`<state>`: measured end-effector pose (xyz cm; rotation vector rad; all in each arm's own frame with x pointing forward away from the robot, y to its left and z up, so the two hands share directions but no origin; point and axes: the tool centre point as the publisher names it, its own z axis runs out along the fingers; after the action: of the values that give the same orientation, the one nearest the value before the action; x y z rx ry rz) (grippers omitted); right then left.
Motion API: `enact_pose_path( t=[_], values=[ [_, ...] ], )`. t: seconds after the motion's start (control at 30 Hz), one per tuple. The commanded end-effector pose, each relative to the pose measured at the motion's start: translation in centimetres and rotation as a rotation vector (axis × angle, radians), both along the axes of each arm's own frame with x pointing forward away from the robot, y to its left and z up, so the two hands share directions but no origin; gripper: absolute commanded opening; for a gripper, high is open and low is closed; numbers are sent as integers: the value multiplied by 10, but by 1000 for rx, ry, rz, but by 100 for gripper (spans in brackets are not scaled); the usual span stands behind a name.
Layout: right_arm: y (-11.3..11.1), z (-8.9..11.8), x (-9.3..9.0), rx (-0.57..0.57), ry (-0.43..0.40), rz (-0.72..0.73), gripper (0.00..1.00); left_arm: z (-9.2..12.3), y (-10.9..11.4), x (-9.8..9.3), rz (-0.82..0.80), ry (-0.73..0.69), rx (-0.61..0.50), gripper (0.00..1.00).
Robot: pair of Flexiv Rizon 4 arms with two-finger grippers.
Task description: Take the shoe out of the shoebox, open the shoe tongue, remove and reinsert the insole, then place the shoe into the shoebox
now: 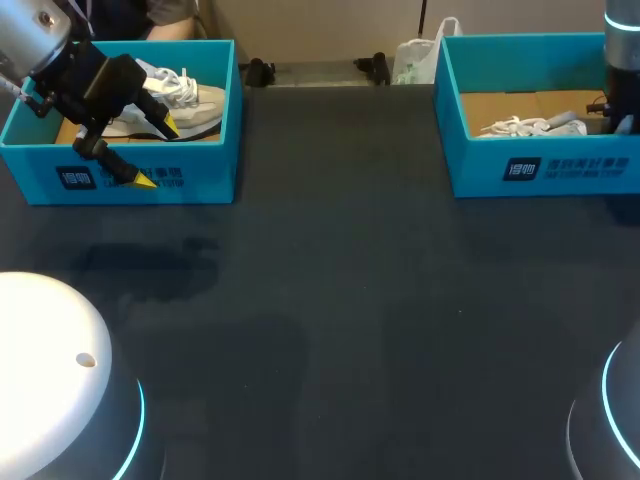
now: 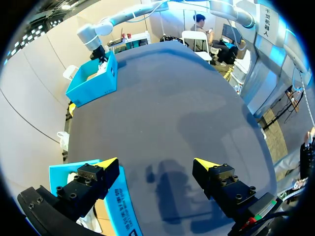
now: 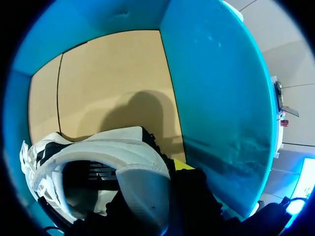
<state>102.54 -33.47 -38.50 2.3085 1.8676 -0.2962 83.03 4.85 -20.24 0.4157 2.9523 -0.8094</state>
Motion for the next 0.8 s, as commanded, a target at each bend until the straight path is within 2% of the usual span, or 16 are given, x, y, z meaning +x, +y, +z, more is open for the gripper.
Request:
enact_pose_path(
  t=[0.03, 0.07, 0.1, 0.17, 0.2, 0.47, 0.8],
  values=[
    [0, -7, 0, 13, 1, 2, 37, 0, 0, 0, 0, 0, 3, 100],
    [0, -6, -2, 15, 1, 2, 49, 0, 0, 0, 0, 0, 3, 100],
    [0, -5, -3, 17, 0, 2, 73, 0, 0, 0, 0, 0, 3, 100],
    [0, 1, -6, 24, -7, 1, 96, 0, 0, 0, 0, 0, 3, 100],
    [1, 4, -7, 24, -9, 2, 100, 0, 0, 0, 0, 0, 3, 100],
    [13, 39, -14, 27, -55, 18, 100, 0, 0, 0, 0, 0, 3, 100],
    [29, 86, -35, 36, -85, 25, 100, 0, 0, 0, 0, 0, 3, 100]
  ],
)
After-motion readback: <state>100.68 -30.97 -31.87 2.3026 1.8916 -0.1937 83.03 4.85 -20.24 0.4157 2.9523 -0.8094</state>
